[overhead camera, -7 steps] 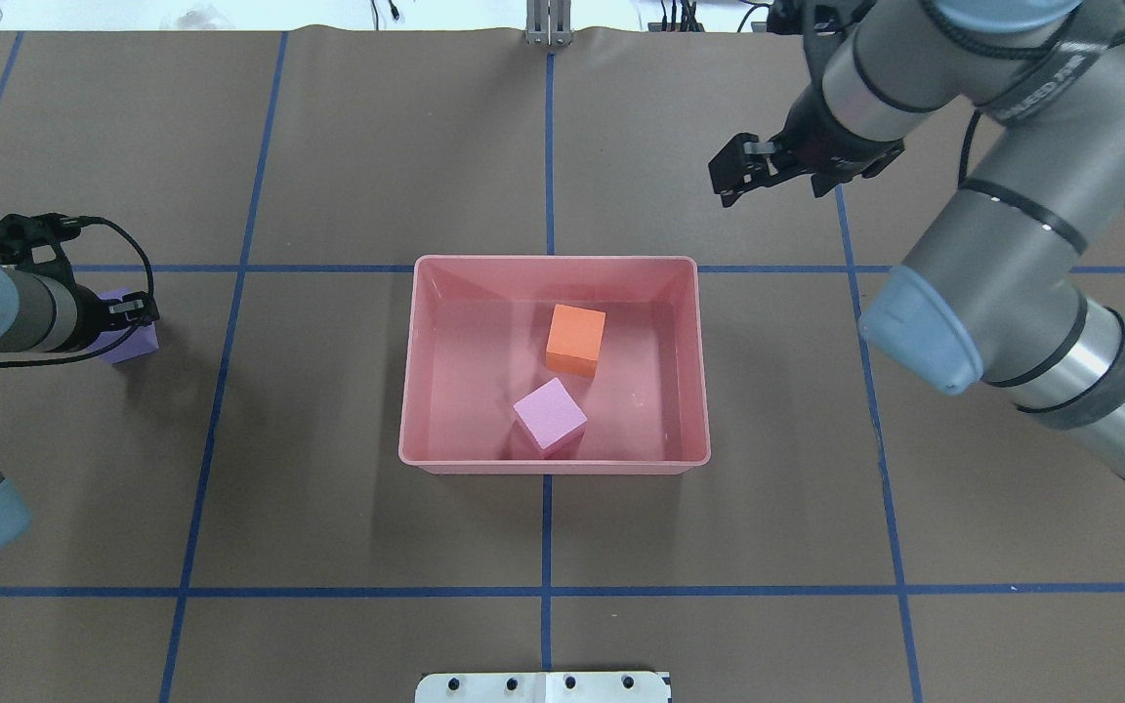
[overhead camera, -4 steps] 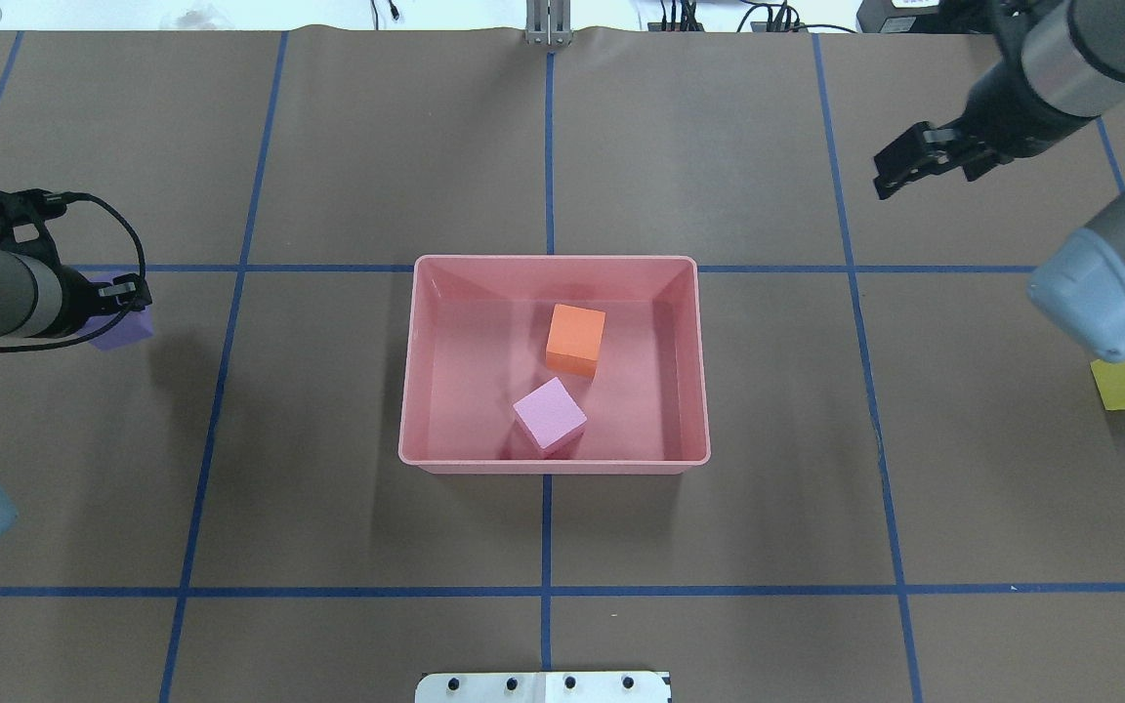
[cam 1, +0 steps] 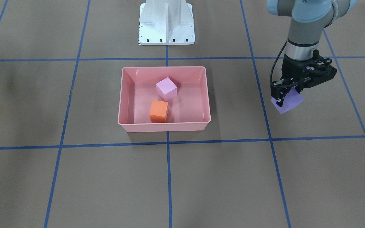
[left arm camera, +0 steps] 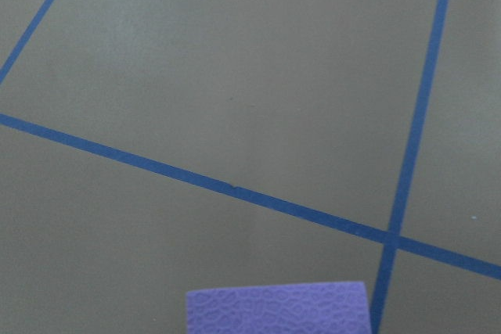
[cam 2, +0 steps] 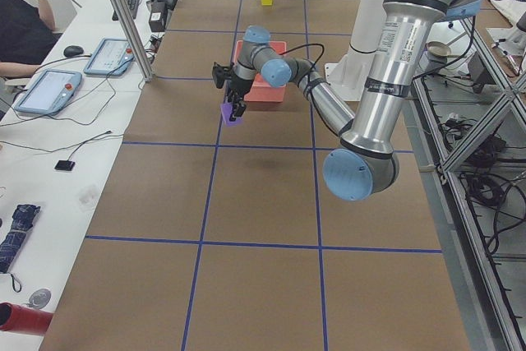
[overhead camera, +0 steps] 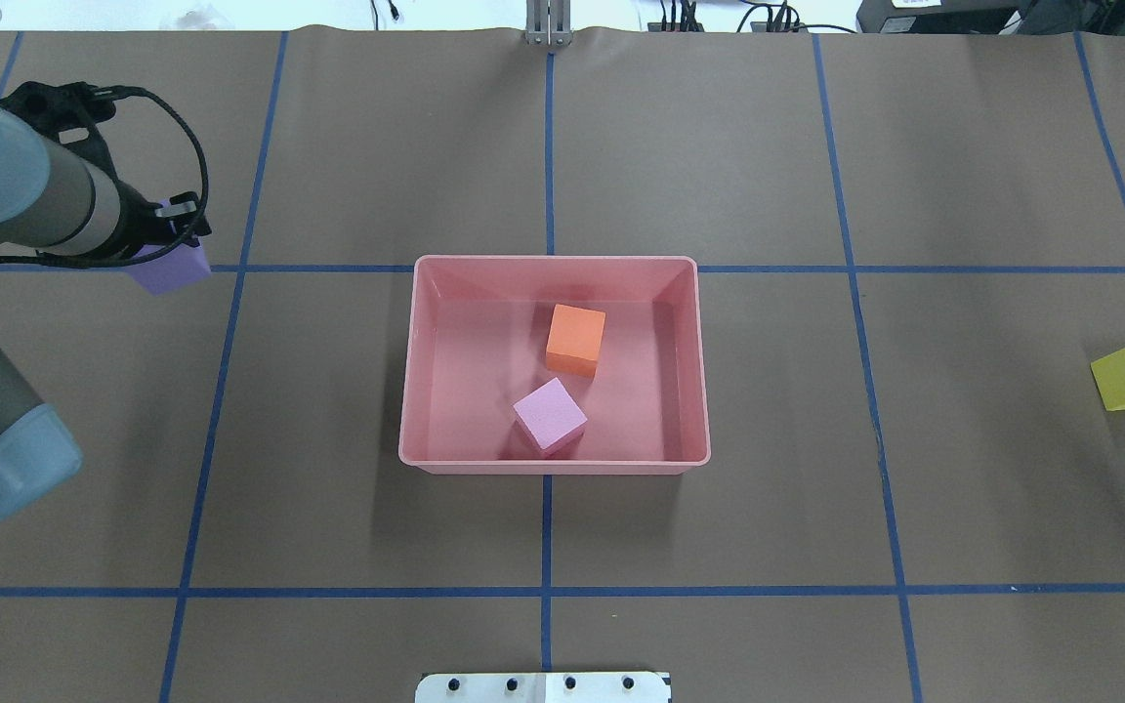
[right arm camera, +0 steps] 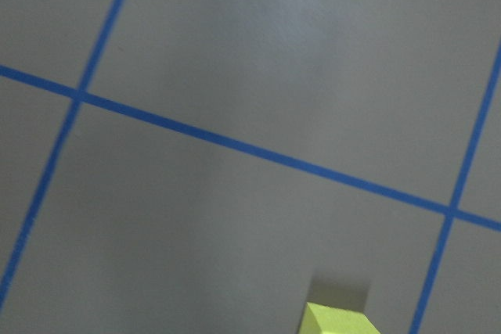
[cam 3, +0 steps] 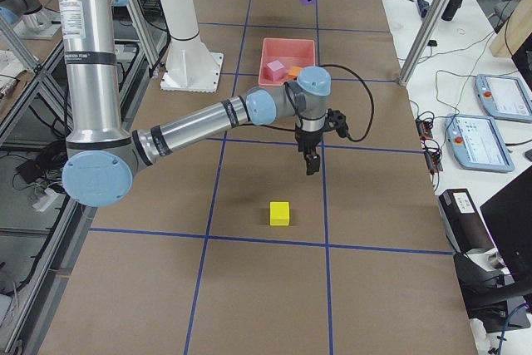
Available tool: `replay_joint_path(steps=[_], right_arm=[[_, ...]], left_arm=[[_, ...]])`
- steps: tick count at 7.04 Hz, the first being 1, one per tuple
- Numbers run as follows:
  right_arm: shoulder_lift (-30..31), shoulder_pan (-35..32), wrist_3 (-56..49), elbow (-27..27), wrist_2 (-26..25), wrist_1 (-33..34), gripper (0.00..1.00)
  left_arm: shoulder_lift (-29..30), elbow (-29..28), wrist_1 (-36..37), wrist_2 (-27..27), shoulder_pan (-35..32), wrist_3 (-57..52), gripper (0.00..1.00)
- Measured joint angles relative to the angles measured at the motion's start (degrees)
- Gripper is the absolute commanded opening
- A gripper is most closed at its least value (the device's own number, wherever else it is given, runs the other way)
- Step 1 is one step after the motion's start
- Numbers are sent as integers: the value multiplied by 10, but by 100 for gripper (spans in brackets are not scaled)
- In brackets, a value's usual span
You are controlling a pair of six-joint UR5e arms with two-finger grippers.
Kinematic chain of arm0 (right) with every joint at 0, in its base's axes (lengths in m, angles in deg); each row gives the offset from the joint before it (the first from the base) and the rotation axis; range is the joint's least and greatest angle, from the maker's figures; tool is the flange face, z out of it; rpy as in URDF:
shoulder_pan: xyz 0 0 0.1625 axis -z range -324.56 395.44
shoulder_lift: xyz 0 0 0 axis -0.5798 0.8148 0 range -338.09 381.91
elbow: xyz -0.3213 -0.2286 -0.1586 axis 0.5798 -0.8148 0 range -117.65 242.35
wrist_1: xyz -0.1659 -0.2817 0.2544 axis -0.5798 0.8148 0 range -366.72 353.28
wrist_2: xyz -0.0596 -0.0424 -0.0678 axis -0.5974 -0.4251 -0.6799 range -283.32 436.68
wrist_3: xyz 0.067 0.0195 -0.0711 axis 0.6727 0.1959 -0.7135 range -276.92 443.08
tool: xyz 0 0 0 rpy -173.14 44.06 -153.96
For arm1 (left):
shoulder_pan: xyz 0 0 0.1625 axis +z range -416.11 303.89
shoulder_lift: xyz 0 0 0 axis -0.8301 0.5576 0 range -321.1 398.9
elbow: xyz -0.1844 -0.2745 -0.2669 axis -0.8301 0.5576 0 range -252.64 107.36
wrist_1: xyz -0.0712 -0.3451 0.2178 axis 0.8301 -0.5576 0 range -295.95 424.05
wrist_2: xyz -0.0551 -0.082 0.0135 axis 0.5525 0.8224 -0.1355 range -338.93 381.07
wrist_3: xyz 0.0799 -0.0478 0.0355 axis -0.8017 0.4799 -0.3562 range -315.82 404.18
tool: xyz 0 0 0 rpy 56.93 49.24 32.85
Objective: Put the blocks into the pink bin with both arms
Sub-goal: 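Release purple cube in bin with left gripper while right grasps yellow cube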
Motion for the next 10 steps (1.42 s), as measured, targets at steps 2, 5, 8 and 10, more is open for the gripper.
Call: replay_joint_path(steps=[2,5,8,10], right_arm=[[40,-20,4,-43,43,-32,99],[50,-19,48,-130,64,-138,99],[50,12,53,-192,58,-217,99],[47,27,57,-195,59,-222,99]], left_arm=[[105,-34,51,9,8,58,0],[193,-78,66,13,51,143,0],[217,-86,72,9,72,175,0],[220,-86,75,6,75,177,0]])
